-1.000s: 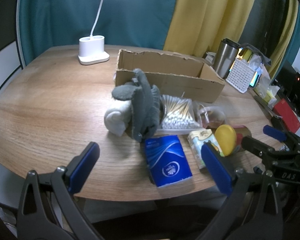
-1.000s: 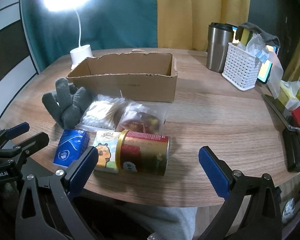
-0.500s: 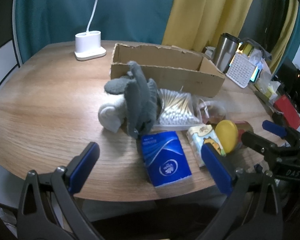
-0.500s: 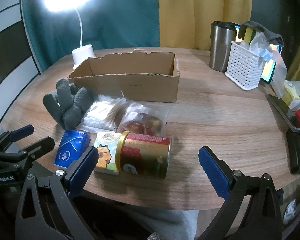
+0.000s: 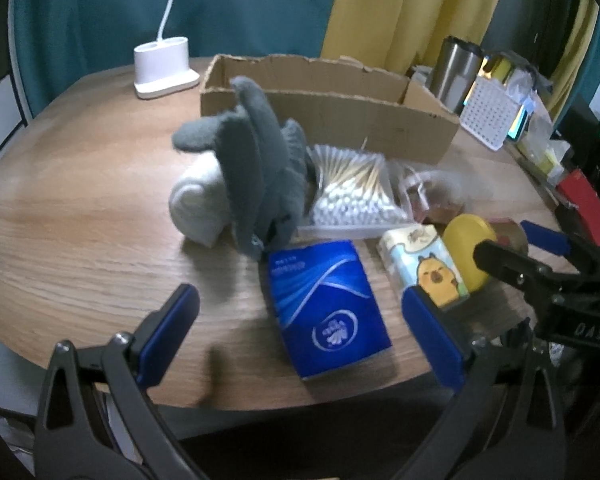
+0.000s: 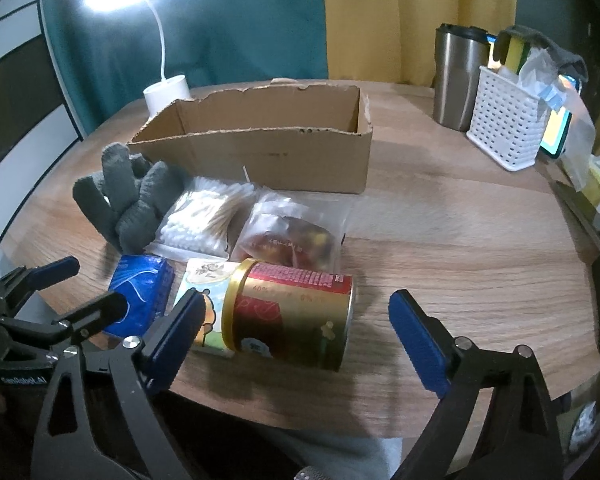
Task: Organize objects
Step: 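Grasp the blue tissue pack with the left gripper while the right gripper grasps the gold-red can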
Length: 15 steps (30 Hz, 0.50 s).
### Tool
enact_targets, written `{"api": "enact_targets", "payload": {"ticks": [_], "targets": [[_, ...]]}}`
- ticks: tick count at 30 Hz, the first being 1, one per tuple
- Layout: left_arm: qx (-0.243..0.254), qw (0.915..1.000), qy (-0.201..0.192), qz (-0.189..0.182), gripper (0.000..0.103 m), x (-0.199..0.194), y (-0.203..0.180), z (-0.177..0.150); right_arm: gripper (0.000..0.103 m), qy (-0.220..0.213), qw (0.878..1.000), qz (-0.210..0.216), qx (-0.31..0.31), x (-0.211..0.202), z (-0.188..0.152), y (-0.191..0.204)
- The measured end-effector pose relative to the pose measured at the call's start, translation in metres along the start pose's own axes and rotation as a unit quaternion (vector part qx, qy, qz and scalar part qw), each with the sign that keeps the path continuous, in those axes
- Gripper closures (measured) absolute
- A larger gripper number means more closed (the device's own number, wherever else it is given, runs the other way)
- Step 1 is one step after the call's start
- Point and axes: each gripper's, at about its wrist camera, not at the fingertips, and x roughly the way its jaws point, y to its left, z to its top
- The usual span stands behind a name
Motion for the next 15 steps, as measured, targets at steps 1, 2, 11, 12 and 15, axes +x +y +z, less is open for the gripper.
{"api": "enact_targets", "payload": {"ticks": [1, 2, 11, 12, 15], "targets": [[0.001, 1.0000, 0.003, 0.000, 0.001, 0.002, -0.001, 0.000, 0.009, 0.001, 1.000, 0.002, 0.000, 0.001, 0.000, 0.000], [0.002, 1.0000, 0.005, 0.001, 0.001, 0.004, -0.002, 0.000, 0.012, 0.000, 1.000, 0.004, 0.000, 0.002, 0.000, 0.000], [0.025, 0.9993, 0.021, 0.020, 0.017, 0.022, -0.011, 0.000, 0.032, 0.000, 1.000, 0.026, 0.007, 0.008, -0.003, -0.007], [0.027, 0.9991, 0.022, 0.023, 0.017, 0.022, -0.011, 0.001, 0.032, -0.001, 1.000, 0.026, 0.006, 0.008, -0.002, -0.008], [0.039, 0.9986, 0.021, 0.029, 0.029, 0.022, -0.015, 0.001, 0.032, -0.004, 1.000, 0.028, 0.008, 0.008, -0.003, -0.010]]}}
